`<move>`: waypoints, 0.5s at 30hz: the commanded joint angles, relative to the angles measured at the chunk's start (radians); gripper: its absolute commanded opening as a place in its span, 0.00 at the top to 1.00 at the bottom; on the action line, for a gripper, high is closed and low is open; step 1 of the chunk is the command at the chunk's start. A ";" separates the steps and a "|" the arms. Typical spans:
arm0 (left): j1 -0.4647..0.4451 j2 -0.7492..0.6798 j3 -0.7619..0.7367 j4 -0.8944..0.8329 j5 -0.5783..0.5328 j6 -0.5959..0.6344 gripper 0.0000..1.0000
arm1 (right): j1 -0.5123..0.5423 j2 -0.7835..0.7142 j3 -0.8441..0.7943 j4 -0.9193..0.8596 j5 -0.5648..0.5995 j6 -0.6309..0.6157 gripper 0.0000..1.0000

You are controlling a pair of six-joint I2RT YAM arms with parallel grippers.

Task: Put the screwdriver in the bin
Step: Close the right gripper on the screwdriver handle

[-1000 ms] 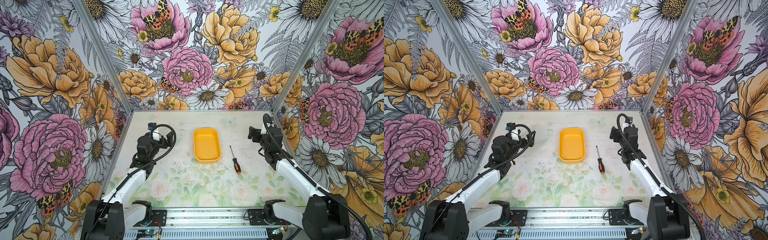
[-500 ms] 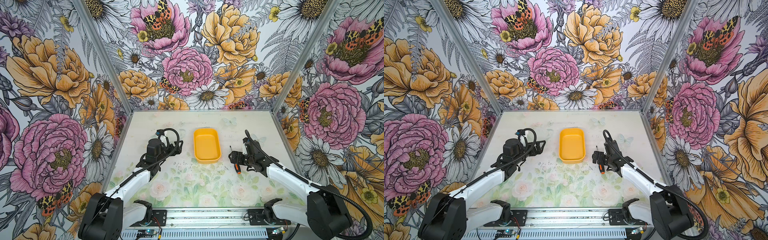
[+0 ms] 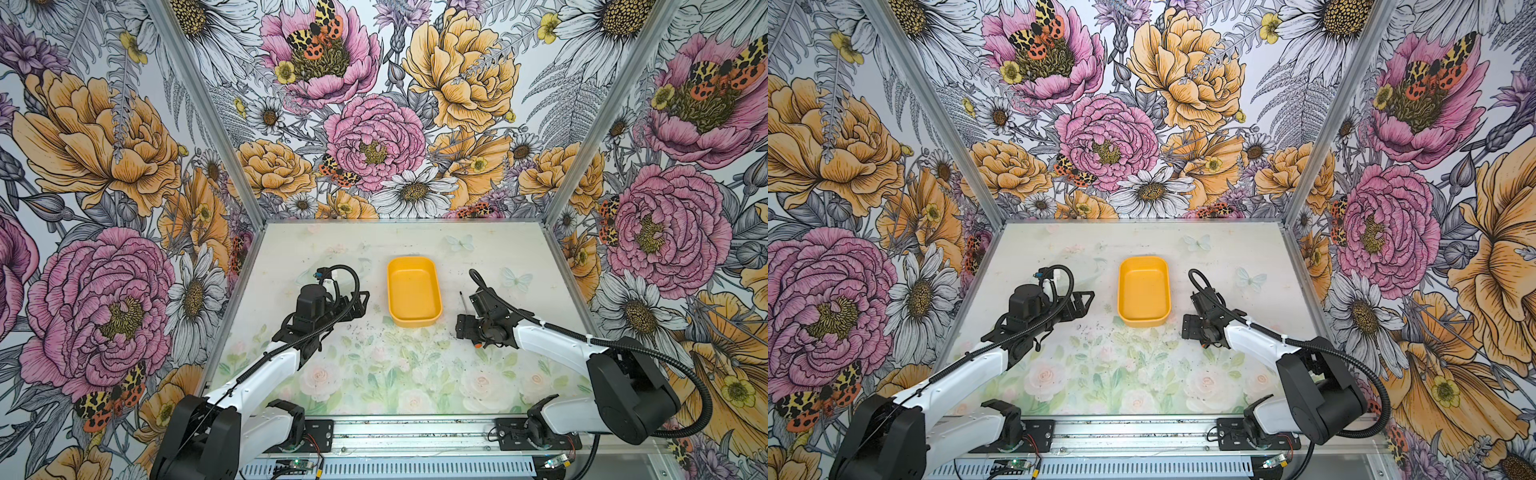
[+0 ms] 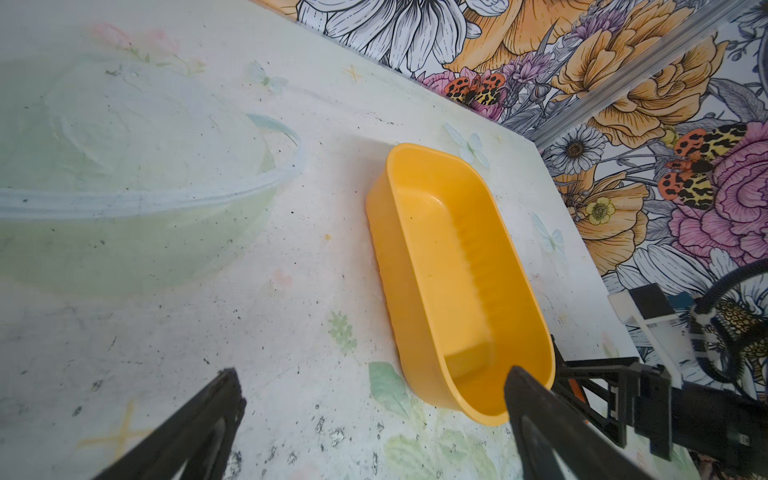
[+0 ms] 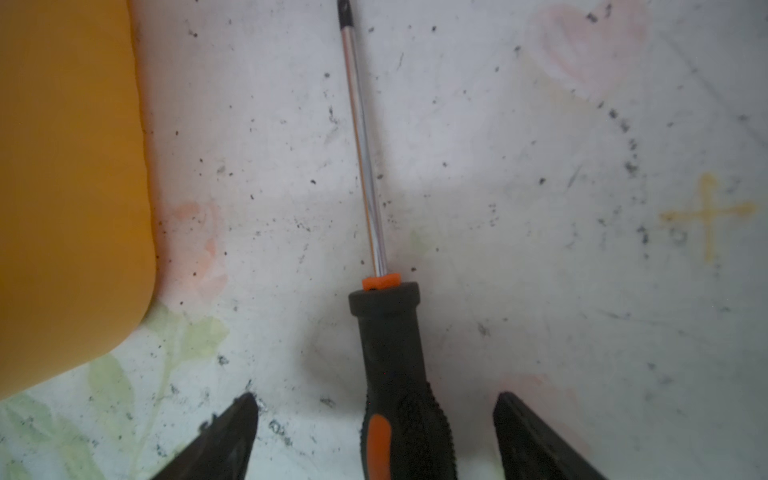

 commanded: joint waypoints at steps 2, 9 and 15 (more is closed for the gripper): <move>-0.009 -0.020 0.003 -0.029 0.020 -0.005 0.01 | 0.016 0.021 0.032 -0.020 0.054 0.006 0.13; -0.010 0.008 0.010 -0.030 0.033 -0.004 0.01 | 0.026 0.068 0.054 -0.034 0.079 -0.003 0.32; -0.013 0.025 0.026 -0.040 0.039 -0.002 0.01 | 0.037 0.118 0.081 -0.057 0.078 -0.017 0.49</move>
